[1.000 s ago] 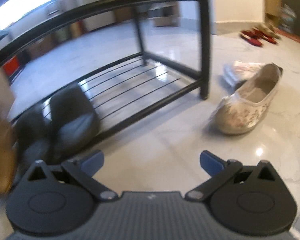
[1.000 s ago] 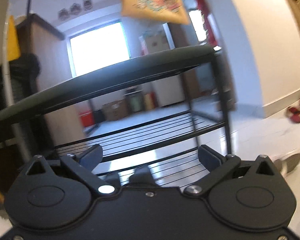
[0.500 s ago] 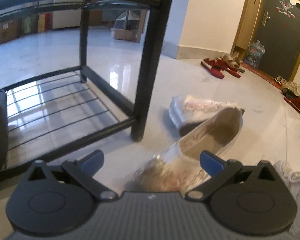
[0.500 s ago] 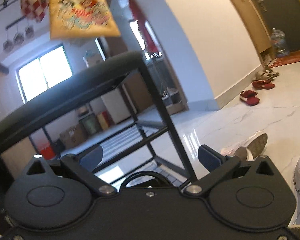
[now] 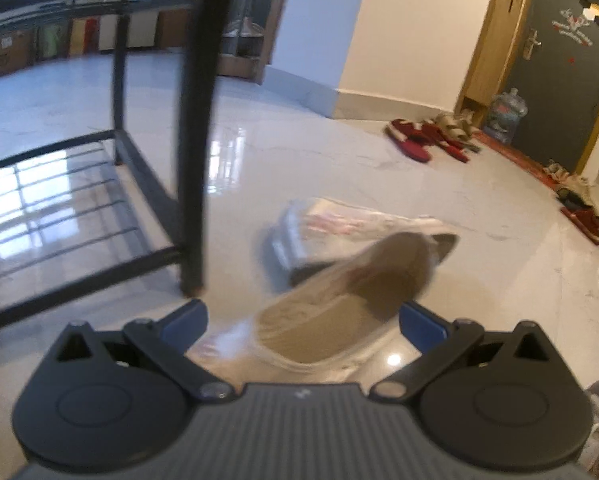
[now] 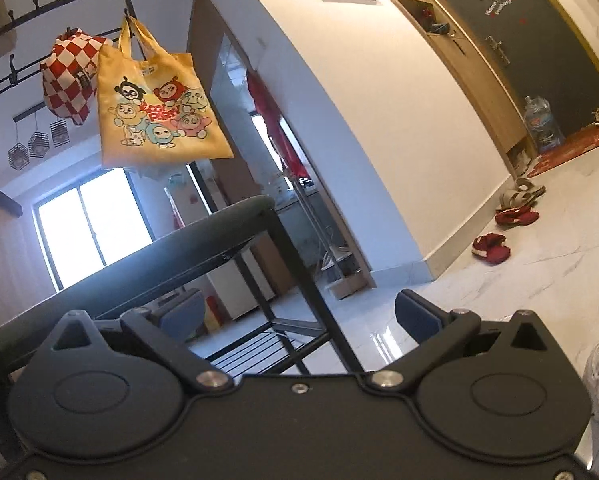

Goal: Organize scattered shoes
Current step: 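Swing the left tool to the white floral slip-on shoe and grasp it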

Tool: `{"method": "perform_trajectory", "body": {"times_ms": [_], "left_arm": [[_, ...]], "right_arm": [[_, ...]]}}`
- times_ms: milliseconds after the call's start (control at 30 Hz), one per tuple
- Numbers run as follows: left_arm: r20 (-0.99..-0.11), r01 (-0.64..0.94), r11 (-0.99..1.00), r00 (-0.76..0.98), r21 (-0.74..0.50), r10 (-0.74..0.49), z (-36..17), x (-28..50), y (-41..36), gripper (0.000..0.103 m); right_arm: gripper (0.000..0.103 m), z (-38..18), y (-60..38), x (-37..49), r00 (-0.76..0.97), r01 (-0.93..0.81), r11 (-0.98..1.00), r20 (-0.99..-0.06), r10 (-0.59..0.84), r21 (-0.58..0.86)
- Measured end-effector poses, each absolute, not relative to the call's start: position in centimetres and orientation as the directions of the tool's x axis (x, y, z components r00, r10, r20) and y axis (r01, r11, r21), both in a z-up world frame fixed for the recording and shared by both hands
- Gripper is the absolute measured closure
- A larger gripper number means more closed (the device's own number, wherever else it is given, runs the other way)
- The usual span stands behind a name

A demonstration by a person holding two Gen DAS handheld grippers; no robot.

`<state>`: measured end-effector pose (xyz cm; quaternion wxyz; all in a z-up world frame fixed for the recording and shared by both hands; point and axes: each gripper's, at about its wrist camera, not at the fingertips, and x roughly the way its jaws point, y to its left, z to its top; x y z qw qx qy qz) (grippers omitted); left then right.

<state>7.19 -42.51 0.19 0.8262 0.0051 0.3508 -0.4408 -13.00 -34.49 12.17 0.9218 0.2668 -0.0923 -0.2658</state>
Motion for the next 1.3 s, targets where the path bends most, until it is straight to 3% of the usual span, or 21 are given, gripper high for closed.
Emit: {"method": "perform_trajectory", "body": {"times_ms": [133, 333, 533, 667, 733, 933, 1300], "left_arm": [[-0.555, 0.698, 0.537, 0.237, -0.474, -0.797, 0.2, 7.0, -43.4, 0.001], [-0.588, 0.655, 0.575, 0.239, -0.49, -0.773, -0.7, 7.6, -44.9, 0.001], [-0.57, 0.767, 0.538, 0.281, -0.351, -0.772, 0.4, 8.3, -44.4, 0.001], [-0.628, 0.92, 0.387, 0.333, 0.055, -0.703, -0.4, 7.7, -45.7, 0.001], [-0.641, 0.937, 0.311, 0.338, 0.16, -0.69, -1.2, 7.2, -45.6, 0.001], [-0.673, 0.96, 0.239, 0.275, 0.149, -0.686, -3.0, 7.3, -45.8, 0.001], [-0.767, 0.927, 0.365, 0.292, 0.082, -0.571, -5.8, 9.6, -49.2, 0.001]], "right_arm": [[0.0, 11.4, -35.9, -13.1, 0.827, 0.472, 0.664, -0.031, -0.561, 0.58], [0.0, 10.7, -36.5, -13.0, 0.827, 0.481, 0.641, -0.067, -0.559, 0.598], [0.0, 10.5, -36.8, -12.1, 0.842, 0.477, 0.64, -0.104, -0.529, 0.602], [0.0, 10.3, -37.2, -12.3, 0.835, 0.481, 0.605, -0.121, -0.537, 0.634], [0.0, 10.3, -37.2, -12.2, 0.839, 0.473, 0.602, -0.121, -0.531, 0.643], [0.0, 9.7, -37.4, -11.7, 0.846, 0.479, 0.582, -0.168, -0.506, 0.657], [0.0, 9.3, -37.3, -10.8, 0.848, 0.492, 0.578, -0.207, -0.489, 0.65]]}}
